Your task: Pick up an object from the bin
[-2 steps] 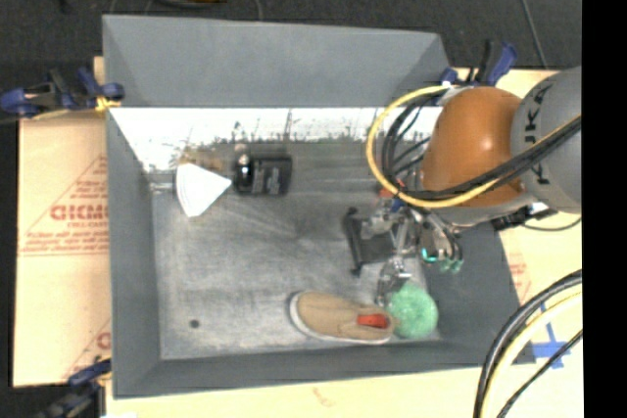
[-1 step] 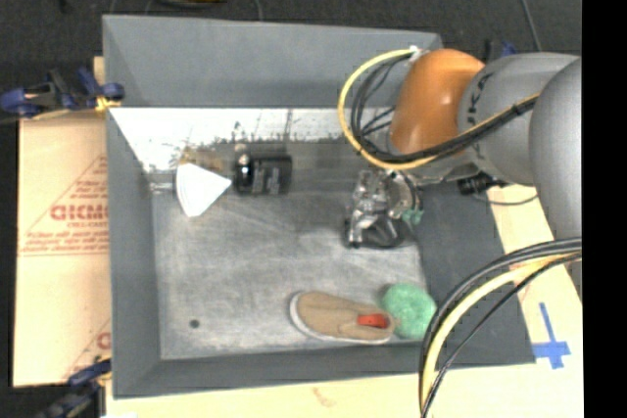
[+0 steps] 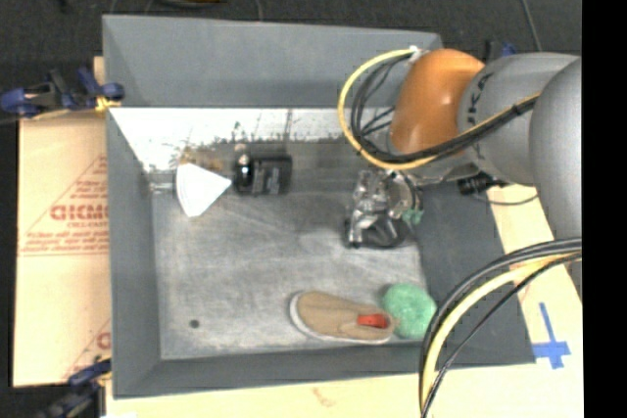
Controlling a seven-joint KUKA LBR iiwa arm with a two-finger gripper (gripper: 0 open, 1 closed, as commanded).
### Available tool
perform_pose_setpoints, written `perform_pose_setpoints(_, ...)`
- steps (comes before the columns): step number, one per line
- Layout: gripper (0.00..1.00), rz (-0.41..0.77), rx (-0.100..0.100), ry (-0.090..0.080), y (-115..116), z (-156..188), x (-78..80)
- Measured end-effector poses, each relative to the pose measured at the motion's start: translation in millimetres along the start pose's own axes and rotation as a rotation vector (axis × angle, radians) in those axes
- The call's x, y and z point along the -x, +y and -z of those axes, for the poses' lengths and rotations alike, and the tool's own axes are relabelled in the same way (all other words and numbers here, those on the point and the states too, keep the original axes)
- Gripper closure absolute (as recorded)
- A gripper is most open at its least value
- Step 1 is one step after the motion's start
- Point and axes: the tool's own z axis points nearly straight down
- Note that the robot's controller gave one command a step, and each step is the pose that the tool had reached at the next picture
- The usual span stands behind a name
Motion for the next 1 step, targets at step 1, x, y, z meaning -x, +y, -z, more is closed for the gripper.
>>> perform_pose_setpoints(1, 1.0, -0.04, 0.0, 0.008, -2.5, 41.3, -10.8)
